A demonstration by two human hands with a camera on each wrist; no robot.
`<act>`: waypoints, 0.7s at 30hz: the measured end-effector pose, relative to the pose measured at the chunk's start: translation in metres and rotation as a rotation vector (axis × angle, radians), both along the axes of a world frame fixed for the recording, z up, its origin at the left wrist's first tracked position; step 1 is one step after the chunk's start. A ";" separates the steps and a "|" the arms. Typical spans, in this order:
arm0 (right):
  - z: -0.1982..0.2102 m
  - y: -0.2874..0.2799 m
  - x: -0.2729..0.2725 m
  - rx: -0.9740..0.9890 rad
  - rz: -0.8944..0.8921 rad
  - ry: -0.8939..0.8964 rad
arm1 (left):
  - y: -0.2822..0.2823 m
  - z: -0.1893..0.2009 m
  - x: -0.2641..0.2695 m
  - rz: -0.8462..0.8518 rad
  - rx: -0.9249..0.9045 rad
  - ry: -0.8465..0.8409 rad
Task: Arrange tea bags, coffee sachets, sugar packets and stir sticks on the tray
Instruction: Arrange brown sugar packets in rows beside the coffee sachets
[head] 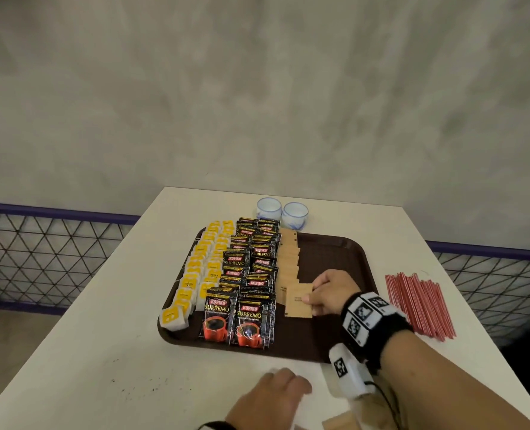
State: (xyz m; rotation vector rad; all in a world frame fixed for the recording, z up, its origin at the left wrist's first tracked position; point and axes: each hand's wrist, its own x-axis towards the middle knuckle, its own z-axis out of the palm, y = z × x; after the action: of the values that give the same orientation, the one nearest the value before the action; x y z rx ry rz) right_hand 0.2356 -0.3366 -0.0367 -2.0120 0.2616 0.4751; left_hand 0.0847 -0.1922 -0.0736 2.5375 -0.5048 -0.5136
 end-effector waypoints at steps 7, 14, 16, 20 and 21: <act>-0.010 0.031 0.027 -0.164 0.007 0.080 | -0.006 -0.040 -0.009 0.021 0.332 -0.191; -0.023 0.037 0.042 -0.440 0.082 -0.009 | -0.007 -0.022 -0.003 0.054 0.131 -0.105; -0.023 0.037 0.043 -0.473 0.122 -0.011 | -0.005 -0.014 -0.002 0.068 0.060 -0.133; -0.006 0.033 0.031 -0.486 0.140 -0.054 | 0.005 -0.002 0.008 0.239 -0.140 0.073; 0.004 0.031 0.023 -0.464 0.156 -0.094 | 0.009 0.004 0.008 0.331 -0.224 0.104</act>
State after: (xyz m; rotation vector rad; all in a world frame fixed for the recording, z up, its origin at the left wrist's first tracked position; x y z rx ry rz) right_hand 0.2590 -0.3061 -0.0325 -2.5148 0.1665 0.4433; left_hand 0.0925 -0.1835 -0.0694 2.3020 -0.0925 -0.4357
